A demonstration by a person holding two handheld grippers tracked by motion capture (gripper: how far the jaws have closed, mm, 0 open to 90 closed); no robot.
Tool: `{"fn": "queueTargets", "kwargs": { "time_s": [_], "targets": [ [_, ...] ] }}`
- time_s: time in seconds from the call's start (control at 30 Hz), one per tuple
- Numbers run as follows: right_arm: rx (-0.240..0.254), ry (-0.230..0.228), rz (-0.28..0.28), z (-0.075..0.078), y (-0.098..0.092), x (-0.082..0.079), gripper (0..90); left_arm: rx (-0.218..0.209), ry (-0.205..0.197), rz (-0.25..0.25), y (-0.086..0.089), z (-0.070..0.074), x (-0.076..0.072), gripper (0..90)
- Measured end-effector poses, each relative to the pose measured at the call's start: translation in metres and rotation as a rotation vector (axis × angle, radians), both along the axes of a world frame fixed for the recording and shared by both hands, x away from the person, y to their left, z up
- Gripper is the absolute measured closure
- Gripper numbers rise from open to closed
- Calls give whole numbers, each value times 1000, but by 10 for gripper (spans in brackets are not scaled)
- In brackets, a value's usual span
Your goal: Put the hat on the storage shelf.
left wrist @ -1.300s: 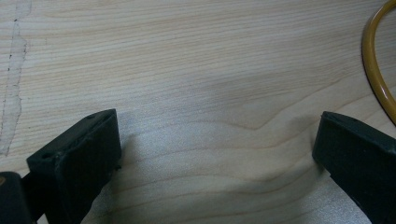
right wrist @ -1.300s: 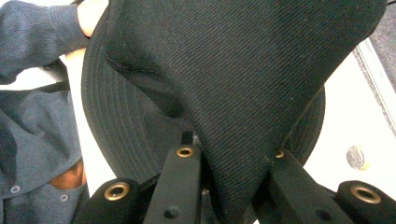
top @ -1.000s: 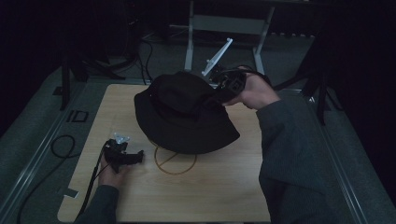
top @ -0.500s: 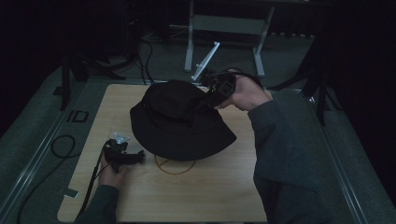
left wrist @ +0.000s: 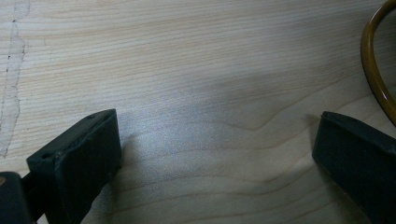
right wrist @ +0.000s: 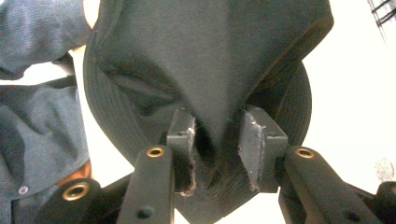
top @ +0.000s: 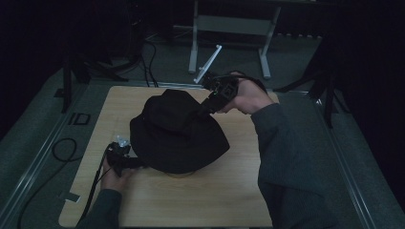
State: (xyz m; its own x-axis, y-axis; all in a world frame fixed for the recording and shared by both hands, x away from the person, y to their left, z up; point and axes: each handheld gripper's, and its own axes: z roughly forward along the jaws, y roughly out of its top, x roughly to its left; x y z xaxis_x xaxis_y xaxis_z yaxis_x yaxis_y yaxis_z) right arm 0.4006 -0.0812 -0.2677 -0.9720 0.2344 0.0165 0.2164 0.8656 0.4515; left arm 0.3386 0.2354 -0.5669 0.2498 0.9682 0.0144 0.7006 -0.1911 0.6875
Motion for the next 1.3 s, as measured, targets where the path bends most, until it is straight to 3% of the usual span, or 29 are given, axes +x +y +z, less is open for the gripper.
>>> {"fn": "queueTargets", "kwargs": {
  "time_s": [0.2,0.33,0.57,0.67,0.8,1.07,1.3],
  "targets": [
    [18,-6,-12,-1,3,2,664,0,0,0,0,0,0,13],
    [12,4,8,-3,8,0,690,0,-1,0,0,0,0,13],
    [1,13,-5,-3,4,-1,552,-1,-1,0,0,0,0,13],
    [-10,-2,-51,-1,-7,-1,392,-1,-1,0,0,0,0,13],
    [-20,-16,-94,2,-17,-3,311,0,-1,0,0,0,0,13],
    [39,-28,-151,1,-47,-4,290,0,-1,0,0,0,0,13],
    [55,-30,-188,-10,-67,-4,289,0,-1,0,0,0,0,13]
  ]
}}
